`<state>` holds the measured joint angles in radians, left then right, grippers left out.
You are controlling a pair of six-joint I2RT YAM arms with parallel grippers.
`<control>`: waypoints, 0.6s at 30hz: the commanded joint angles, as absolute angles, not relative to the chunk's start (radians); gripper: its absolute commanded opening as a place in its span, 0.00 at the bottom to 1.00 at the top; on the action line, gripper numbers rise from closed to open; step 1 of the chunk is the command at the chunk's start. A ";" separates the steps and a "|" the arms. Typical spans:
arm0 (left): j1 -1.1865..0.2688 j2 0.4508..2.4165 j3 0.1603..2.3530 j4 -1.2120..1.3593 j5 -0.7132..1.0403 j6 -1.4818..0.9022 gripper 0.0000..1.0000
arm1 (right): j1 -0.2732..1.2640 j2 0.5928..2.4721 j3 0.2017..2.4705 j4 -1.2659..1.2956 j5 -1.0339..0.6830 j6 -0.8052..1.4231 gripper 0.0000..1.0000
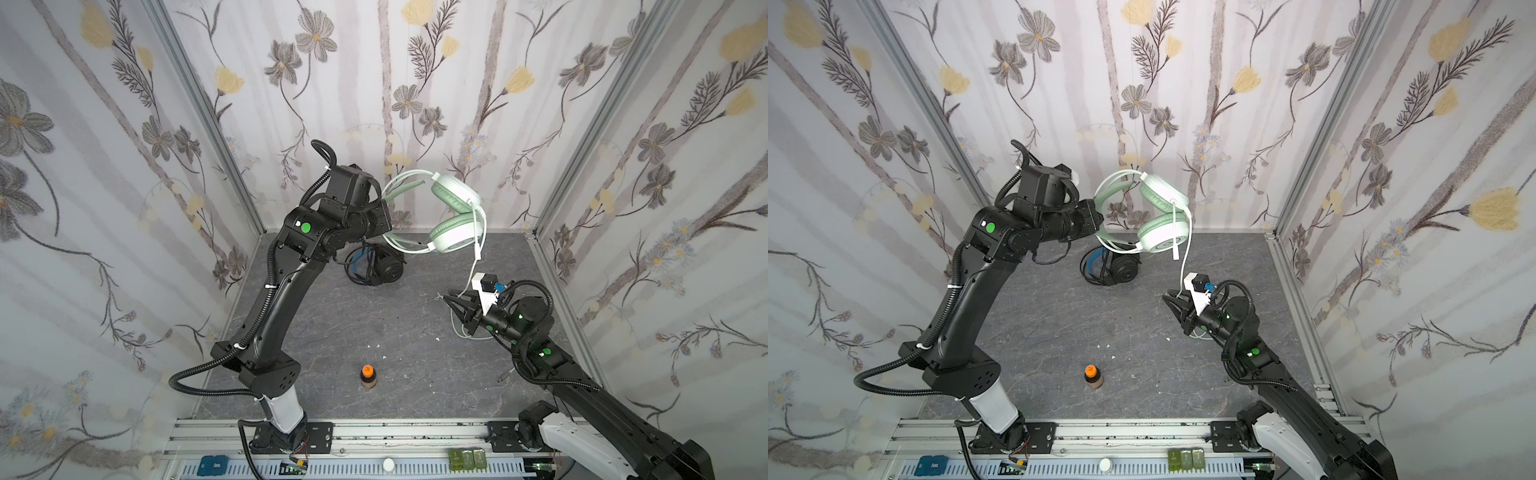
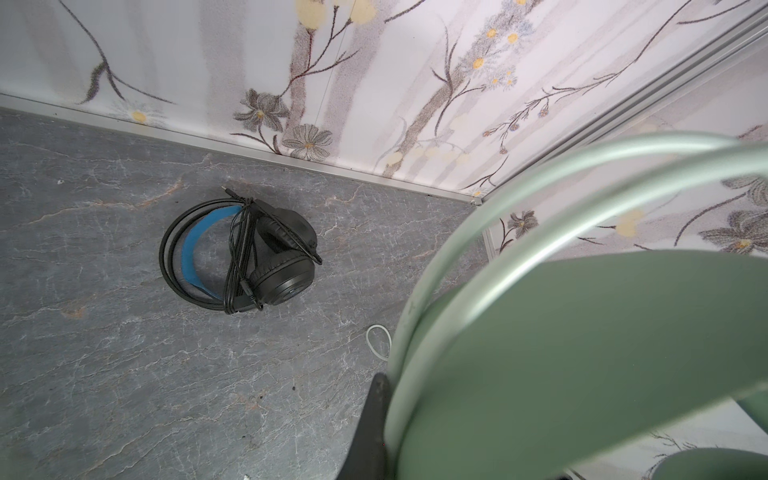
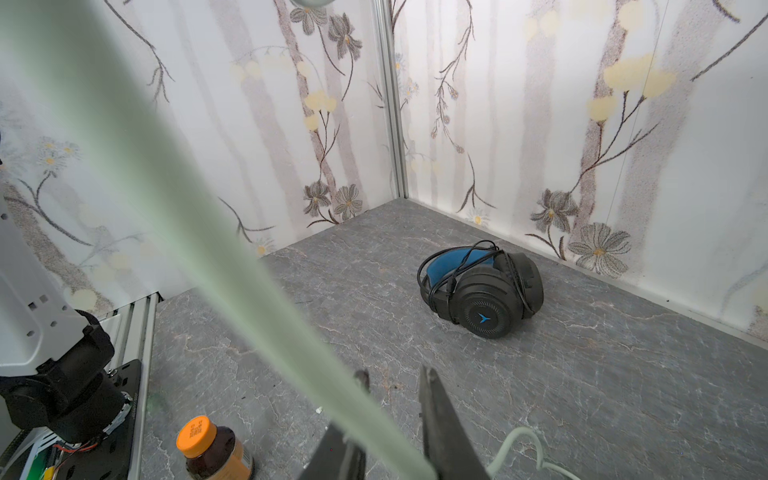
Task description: Wrap the headphones
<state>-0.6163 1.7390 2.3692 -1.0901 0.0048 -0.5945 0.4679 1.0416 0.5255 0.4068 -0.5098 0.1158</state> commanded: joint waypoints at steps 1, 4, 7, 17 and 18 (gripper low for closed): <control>-0.612 1.736 2.381 -1.034 0.015 -0.612 0.00 | 0.465 1.063 0.539 0.465 -0.515 0.126 0.25; -0.608 1.730 2.380 -1.027 0.017 -0.611 0.00 | 0.458 1.067 0.522 0.489 -0.515 0.143 0.26; -0.600 1.732 2.377 -1.027 0.015 -0.612 0.00 | 0.456 1.070 0.517 0.497 -0.517 0.147 0.24; -0.569 1.714 2.325 -0.984 0.016 -0.645 0.00 | 0.450 1.050 0.540 0.411 -0.482 0.114 0.00; -0.563 1.707 2.311 -0.976 -0.002 -0.649 0.00 | 0.452 1.045 0.552 0.368 -0.452 0.097 0.00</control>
<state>-0.5739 1.7279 2.3310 -1.0798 0.0185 -0.6022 0.4503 1.0576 0.5308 0.4255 -0.5133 0.1329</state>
